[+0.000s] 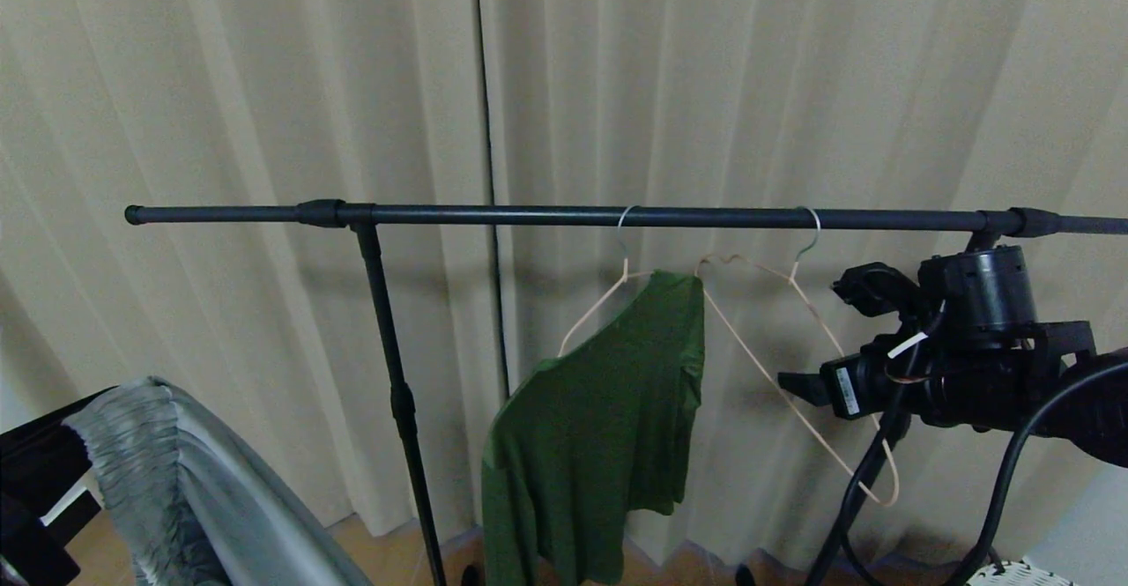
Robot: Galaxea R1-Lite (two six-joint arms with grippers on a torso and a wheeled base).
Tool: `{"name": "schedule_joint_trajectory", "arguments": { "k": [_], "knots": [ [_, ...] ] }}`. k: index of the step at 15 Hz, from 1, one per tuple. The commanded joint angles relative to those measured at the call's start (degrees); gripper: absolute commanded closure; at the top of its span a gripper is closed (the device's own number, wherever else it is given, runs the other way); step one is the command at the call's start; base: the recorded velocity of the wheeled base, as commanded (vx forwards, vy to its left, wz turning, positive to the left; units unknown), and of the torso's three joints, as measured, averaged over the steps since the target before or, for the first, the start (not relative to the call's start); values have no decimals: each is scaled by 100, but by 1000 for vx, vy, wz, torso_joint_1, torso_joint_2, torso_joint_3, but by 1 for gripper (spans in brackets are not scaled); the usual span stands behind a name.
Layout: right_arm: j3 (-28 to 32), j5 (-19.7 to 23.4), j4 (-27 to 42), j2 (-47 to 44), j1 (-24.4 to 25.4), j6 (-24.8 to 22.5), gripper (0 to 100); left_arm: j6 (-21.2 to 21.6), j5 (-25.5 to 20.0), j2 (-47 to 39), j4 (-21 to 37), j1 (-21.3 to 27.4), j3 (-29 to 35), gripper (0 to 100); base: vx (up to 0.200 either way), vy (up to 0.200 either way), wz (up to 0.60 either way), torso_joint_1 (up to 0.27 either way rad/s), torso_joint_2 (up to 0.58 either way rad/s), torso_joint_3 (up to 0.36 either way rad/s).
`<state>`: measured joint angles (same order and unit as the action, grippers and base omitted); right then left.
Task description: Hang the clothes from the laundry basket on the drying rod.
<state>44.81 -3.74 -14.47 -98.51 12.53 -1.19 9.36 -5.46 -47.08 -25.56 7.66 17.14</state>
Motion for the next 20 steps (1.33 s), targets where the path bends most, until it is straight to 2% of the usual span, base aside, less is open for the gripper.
{"name": "schedule_joint_trajectory", "arguments": {
  "k": [1, 8, 12, 14, 20],
  "knots": [
    [10, -39, -3, -10, 4, -4, 100, -5, 1, -3, -1, -1, -9, 100, 0, 0, 0, 0, 0, 0],
    [1, -144, -3, 122, -5, 5, 100, 4, 1, 6, -1, -10, -9, 100, 0, 0, 0, 0, 0, 0],
    [-87, -188, -320, 333, -111, 32, 100, 4, 1, 6, -1, -10, -18, 100, 0, 0, 0, 0, 0, 0],
    [-96, -206, -328, 535, -163, 234, 100, 4, 1, 6, -1, -10, -35, 100, 0, 0, 0, 0, 0, 0],
    [-667, -206, -320, 1423, -190, 357, 100, 4, 1, 6, -1, -10, -44, 100, 0, 0, 0, 0, 0, 0]
  ]
}}
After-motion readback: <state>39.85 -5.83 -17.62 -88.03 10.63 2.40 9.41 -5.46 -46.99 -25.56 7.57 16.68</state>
